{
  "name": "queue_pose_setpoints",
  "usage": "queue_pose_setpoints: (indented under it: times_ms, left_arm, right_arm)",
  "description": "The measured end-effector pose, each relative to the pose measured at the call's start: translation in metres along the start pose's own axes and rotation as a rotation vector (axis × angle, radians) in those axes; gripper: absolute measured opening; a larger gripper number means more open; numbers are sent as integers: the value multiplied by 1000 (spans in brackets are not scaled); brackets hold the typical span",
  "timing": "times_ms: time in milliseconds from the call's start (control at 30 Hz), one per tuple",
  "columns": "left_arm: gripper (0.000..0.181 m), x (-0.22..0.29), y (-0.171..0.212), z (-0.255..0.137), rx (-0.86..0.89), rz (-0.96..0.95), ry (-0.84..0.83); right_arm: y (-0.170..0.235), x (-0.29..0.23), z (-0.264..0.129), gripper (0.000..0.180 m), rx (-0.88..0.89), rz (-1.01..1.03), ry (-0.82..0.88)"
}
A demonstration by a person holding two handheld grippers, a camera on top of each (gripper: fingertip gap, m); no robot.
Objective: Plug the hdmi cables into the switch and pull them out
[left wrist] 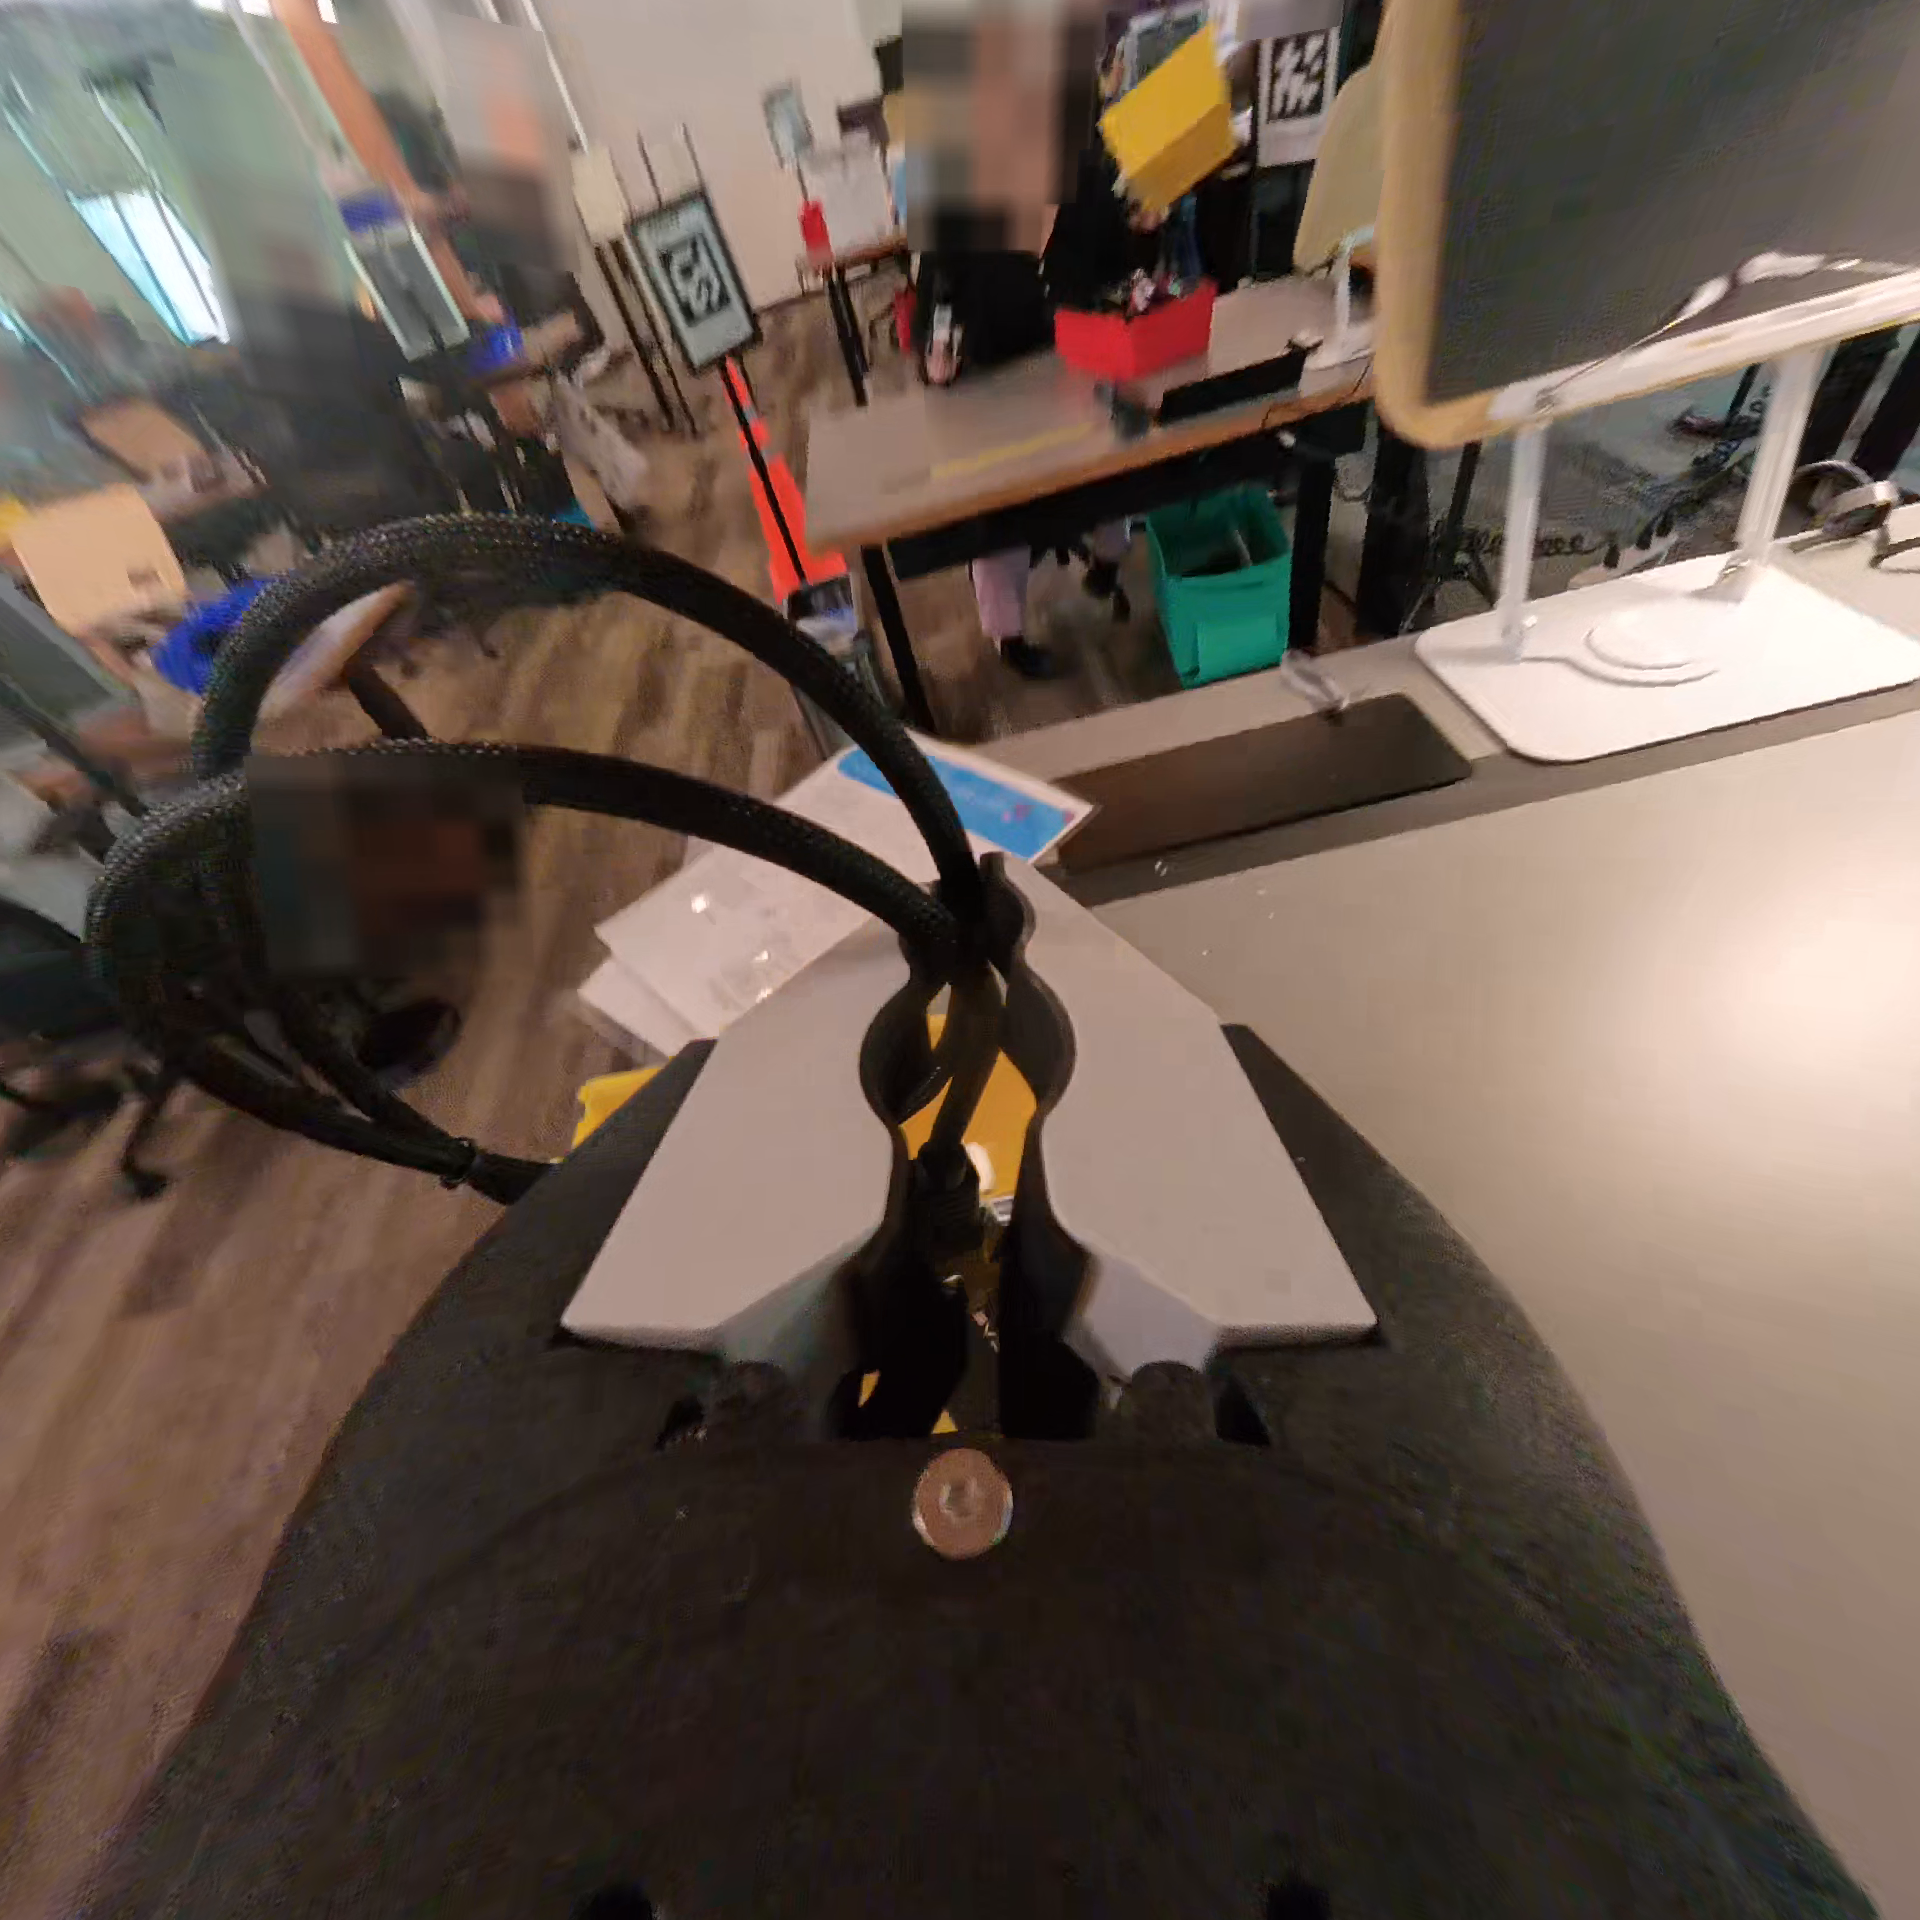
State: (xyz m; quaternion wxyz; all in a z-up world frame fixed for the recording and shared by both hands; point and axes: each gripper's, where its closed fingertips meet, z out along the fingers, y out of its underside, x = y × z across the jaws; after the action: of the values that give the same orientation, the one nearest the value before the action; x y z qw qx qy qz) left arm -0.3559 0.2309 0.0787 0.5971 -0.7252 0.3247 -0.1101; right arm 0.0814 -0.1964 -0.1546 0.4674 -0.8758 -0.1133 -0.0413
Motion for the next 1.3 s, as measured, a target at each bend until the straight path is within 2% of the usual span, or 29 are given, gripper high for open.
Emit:
queue_pose_setpoints:
  times_ms: [100, 200, 400, 600, 767, 900, 1067, 1300]
  left_arm:
    - [5, 40, -35, -26, 62, 84, 62]
    - [5, 91, -46, -45, 13, 174, 160]
    - [5, 191, -15, -46, -139, 296, 370]
    - [5, 278, 1, -37, -174, 354, 546]
    - [5, 323, 7, -25, -162, 455, 534]
    - [6, 353, 6, -19, -120, 466, 556]
    - [6, 395, 21, -14, -137, 517, 635]
    - [7, 448, 35, 0, -240, 525, 842]
  right_arm:
    - [-1, -1, -1, 20, 7, -10, 3]
    - [-2, -2, -1, 20, 15, -25, 8]
    - [-4, -4, -3, 20, 34, -65, 30]
    - [-6, -4, -5, 20, 49, -91, 56]
    - [-7, -4, -6, 20, 57, -114, 82]
    - [-7, -4, -6, 20, 58, -130, 94]
    - [-7, -5, -6, 20, 57, -137, 95]
    - [-6, -5, -5, 20, 51, -152, 108]
